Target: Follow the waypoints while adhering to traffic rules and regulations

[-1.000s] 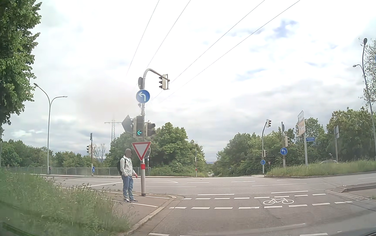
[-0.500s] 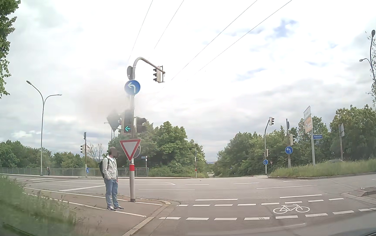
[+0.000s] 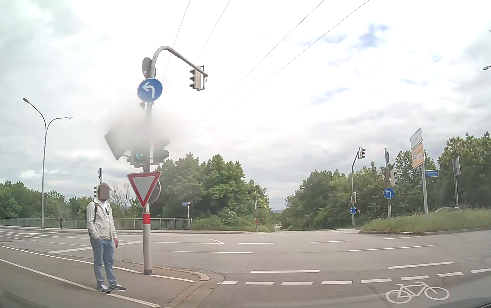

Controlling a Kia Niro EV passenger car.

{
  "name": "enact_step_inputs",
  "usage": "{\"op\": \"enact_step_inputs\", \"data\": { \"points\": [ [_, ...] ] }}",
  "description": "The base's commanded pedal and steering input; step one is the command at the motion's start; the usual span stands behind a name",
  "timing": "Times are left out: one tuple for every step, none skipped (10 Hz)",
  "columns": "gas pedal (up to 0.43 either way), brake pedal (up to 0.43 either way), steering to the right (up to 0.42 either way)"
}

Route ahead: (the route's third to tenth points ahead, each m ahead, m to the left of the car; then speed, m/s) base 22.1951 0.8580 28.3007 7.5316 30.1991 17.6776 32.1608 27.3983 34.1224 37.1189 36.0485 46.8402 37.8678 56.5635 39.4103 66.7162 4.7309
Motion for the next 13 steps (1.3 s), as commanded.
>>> {"op": "enact_step_inputs", "data": {
  "points": [
    [0.441,0.000,0.005],
    [0.409,0.000,0.005],
    [0.398,0.000,0.005],
    [0.398,0.000,0.005],
    [0.398,0.000,0.005],
    [0.398,0.000,0.003],
    [0.398,0.000,-0.012],
    [0.390,0.000,-0.031],
    [0.390,0.000,-0.043],
    [0.370,0.000,-0.055],
    [0.358,0.000,-0.060],
    [0.350,0.000,-0.062],
    [0.311,0.000,-0.067]
  ]
}}
